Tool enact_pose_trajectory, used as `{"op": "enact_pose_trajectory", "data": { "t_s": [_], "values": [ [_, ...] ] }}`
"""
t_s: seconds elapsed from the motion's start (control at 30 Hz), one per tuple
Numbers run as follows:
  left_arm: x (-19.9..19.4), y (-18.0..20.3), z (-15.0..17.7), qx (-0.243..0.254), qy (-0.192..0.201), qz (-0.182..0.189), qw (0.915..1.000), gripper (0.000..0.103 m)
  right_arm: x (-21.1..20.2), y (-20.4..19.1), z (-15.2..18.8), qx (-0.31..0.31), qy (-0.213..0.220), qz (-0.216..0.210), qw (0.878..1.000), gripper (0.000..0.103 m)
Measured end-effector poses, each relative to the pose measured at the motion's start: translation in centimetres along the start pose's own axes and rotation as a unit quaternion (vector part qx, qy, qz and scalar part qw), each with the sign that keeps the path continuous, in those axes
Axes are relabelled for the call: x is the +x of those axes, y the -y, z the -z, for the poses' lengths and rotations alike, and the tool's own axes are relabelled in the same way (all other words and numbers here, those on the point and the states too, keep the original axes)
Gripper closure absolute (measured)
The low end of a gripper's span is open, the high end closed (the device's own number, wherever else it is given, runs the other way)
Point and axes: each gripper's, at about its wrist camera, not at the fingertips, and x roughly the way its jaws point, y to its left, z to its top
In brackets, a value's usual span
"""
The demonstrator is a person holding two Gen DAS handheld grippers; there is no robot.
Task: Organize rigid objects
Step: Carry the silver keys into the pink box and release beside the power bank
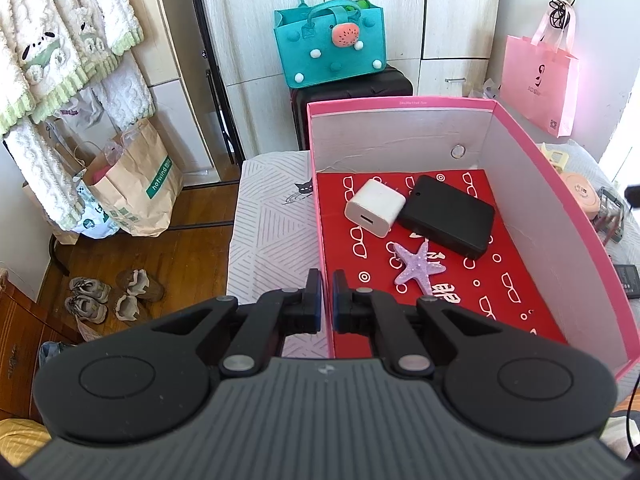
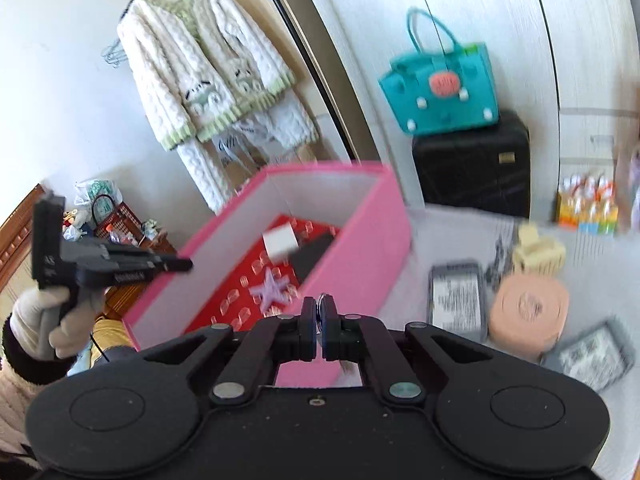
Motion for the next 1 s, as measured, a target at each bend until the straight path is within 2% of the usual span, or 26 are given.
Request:
{"op": "enact_pose_trajectory", "data": {
  "t_s": [0.2,0.3,0.47,0.8,1.0],
  "values": [
    [0.0,0.1,0.0,0.002,0.002,-0.003,1.0000,0.099,-0.7,-1.1,-3.0,0.011,0.023,-0.064,0.998,0.098],
    [0.0,0.1,0.0,0.004,0.002,-0.002,1.0000,0.099,0.4,-1.9,-3.6,0.012,0.011,-0.094,0.995,0.098],
    [0.1,0.2,0.2,0.004,0.002,0.000,1.0000,0.098,3.7,-3.3,-3.1,0.002,-0.030,-0.113,0.993,0.098],
    [0.0,0.2,0.3,0.012,0.003,0.008,0.9999,0.098,12.3,-4.1,-1.4,-0.049,-0.118,-0.042,0.991,0.098],
    [-0.1,-0.4,0.4,0.009,0.005,0.015,0.9998,0.098,14.6,-5.2,-2.1,-0.128,-0.151,0.012,0.980,0.099]
  ]
}}
